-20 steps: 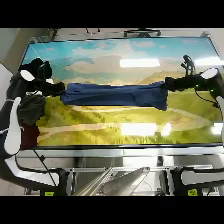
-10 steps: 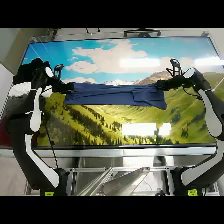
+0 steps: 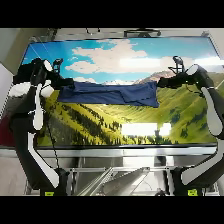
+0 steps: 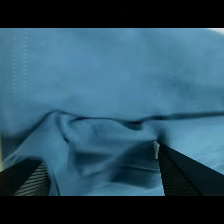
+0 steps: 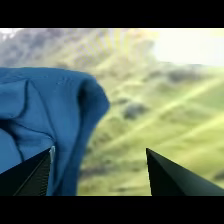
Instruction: Fold the shirts.
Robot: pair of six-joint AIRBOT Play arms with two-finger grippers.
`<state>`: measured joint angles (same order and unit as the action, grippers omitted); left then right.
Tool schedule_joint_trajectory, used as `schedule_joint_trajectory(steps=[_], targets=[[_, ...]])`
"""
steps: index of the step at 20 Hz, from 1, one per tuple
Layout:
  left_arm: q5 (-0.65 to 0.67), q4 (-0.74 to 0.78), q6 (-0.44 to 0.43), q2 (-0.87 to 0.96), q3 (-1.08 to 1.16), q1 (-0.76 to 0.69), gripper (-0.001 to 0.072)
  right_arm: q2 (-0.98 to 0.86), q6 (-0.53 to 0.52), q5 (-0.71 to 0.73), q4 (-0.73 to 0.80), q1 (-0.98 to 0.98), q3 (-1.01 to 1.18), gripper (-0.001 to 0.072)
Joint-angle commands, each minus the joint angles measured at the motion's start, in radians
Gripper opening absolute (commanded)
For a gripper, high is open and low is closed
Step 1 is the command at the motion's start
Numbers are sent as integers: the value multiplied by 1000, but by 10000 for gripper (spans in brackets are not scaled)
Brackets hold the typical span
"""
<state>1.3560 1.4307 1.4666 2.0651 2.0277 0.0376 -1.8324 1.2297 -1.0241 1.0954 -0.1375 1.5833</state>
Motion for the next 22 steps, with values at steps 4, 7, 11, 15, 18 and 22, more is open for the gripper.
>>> schedule_joint_trajectory(steps=[4, 7, 11, 15, 18, 22], targets=[[24, 10, 0, -52, -47, 5, 697, -33, 32, -175, -140, -42, 32, 649], [34, 22, 0, -51, -68, 26, 697, -39, 37, -174, -139, -17, 31, 649], [84, 106, 26, -52, -43, 87, 698, -55, 48, -193, -149, -8, 31, 715], [157, 109, 87, -55, 35, 131, 698, -117, 45, -195, -237, -4, 31, 715], [151, 110, 87, -90, -2, 119, 697, -172, 22, -196, -291, 6, 31, 712], [152, 57, 76, -105, -10, 62, 688, -201, -80, -192, -450, 29, 31, 670]])
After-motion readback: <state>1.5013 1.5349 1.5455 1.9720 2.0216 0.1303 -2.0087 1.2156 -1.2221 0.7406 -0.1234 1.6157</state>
